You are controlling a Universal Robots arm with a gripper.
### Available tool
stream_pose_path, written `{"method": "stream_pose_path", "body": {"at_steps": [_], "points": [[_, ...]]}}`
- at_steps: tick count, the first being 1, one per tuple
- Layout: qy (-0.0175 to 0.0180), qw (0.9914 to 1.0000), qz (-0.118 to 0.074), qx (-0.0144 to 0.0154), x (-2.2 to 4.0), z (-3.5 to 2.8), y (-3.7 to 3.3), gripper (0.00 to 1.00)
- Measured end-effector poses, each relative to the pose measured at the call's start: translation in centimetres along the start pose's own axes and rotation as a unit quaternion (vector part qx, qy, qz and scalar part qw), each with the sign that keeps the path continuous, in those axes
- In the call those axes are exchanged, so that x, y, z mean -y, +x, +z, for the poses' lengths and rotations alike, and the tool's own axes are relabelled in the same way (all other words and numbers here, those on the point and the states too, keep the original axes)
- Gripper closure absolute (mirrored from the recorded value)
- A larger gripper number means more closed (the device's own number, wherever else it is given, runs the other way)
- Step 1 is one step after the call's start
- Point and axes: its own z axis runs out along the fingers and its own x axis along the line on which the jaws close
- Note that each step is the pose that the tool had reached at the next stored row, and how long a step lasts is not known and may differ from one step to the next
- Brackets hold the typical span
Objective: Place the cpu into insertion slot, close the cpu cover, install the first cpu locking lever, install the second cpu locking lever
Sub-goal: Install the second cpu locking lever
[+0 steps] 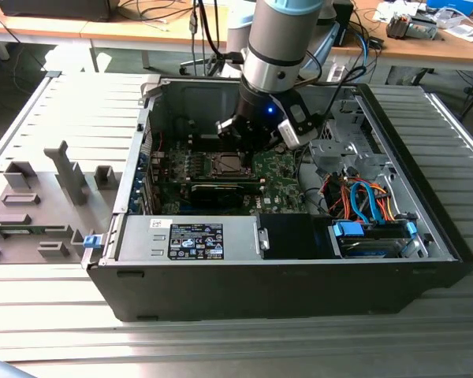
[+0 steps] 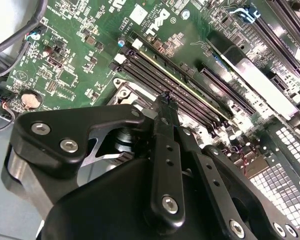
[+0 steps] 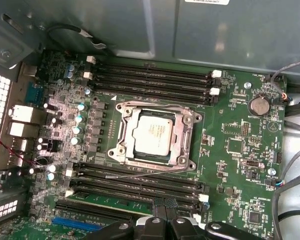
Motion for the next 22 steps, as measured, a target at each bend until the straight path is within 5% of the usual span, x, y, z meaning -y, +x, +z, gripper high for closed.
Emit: {"method": "stream_pose_path", "body": {"at_steps": [4,5,6,9,10,11,22], "points": [[-0.0028,0.99953,0.030,0.0027,0.00,0.01,0.00,0.89],[-0.0174,0.99940,0.030,0.0044,0.00,0.02,0.01,0.89],[-0.0360,0.99893,0.028,0.0063,0.05,0.01,0.01,0.89],[-0.0488,0.99841,0.027,0.0077,0.15,0.01,0.02,0.89],[-0.0549,0.99810,0.027,0.0084,0.15,0.01,0.02,0.89],[-0.0652,0.99749,0.026,0.0095,0.15,0.01,0.02,0.89],[-0.0682,0.99730,0.026,0.0098,0.15,0.02,0.03,0.89]]}}
